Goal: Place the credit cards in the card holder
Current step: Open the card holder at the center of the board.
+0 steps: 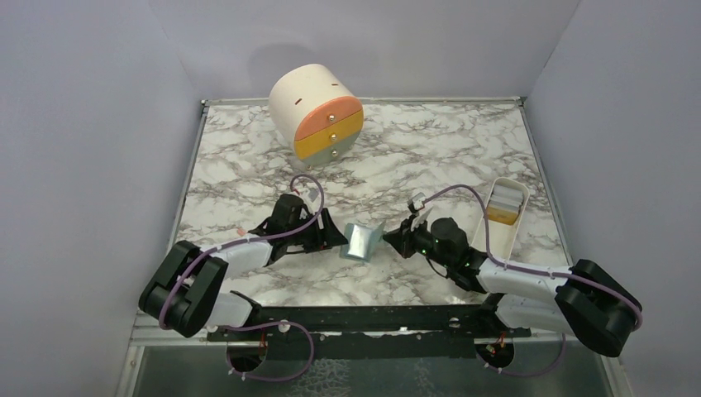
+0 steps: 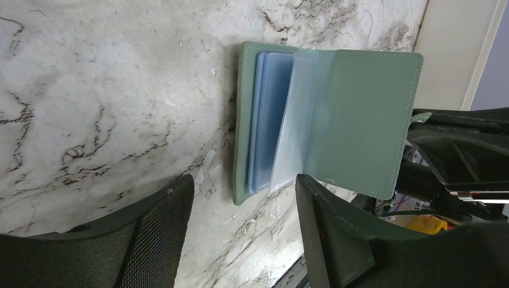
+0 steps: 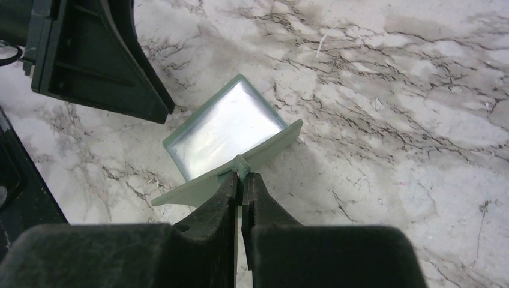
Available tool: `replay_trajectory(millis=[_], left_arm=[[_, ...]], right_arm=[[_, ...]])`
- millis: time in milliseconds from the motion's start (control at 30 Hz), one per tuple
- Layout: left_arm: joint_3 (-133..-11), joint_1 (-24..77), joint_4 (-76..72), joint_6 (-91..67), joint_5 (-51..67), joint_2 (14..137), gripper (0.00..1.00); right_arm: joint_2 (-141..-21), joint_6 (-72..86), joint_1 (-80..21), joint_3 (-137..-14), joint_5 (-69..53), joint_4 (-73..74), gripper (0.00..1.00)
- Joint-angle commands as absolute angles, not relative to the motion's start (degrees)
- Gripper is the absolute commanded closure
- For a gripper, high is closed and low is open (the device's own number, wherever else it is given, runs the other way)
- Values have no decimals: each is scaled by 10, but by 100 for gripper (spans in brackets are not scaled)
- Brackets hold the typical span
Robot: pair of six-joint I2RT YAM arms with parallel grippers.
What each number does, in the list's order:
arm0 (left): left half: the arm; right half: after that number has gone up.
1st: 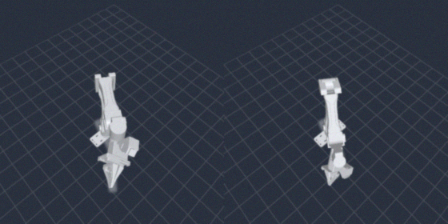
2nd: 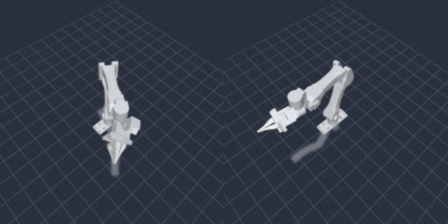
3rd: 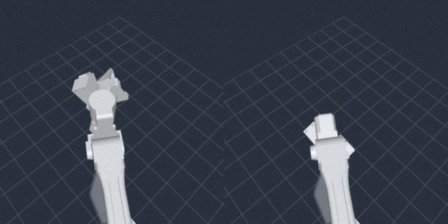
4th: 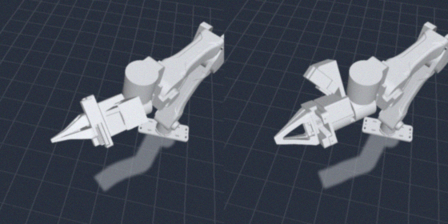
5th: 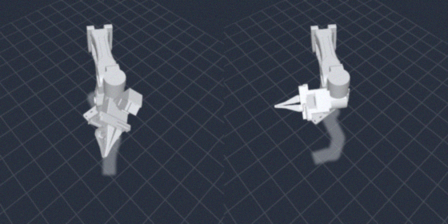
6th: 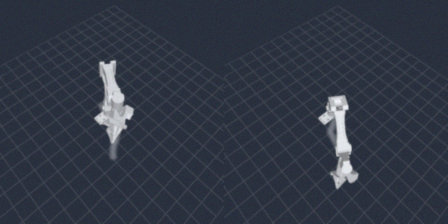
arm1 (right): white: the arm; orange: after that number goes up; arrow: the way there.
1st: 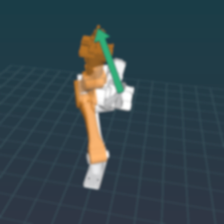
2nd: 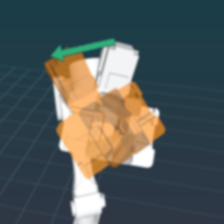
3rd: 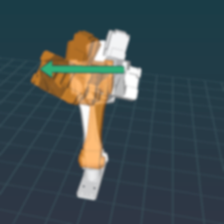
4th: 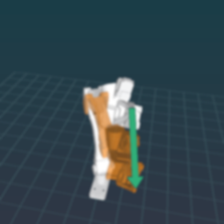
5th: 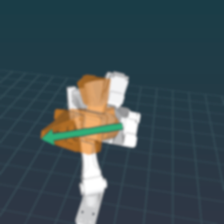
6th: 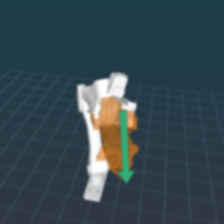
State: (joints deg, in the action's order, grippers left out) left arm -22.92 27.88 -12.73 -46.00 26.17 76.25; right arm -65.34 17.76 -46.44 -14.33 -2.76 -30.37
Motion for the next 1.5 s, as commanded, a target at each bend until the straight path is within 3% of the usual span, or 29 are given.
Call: replay_trajectory(millis=[0, 233, 467, 567, 667, 833, 1133, 1467], left_arm=[[-237, 285, -151, -456, 283, 777, 34], [-246, 290, -160, -456, 281, 810, 37], [-245, 292, -163, -455, 274, 798, 40], [-248, 292, -164, -450, 286, 798, 56], [-248, 292, -164, -453, 294, 780, 79], [-247, 292, -90, -431, 223, 692, 99], [-264, 293, 50, -386, 136, 581, 100], [-255, 295, 66, -398, 118, 579, 100]], right_arm=[[-647, 252, -467, -161, 41, -202, 98], [-666, 338, -467, -188, 74, -102, 98], [-672, 344, -467, -178, 75, -106, 98], [-671, 337, -467, -174, 73, -121, 98], [-681, 324, -467, -180, 68, -142, 98], [-733, 366, -467, -223, 24, -100, 96], [-686, 386, -467, -322, 28, 57, 64], [-733, 457, -467, -373, -59, -12, 59]])
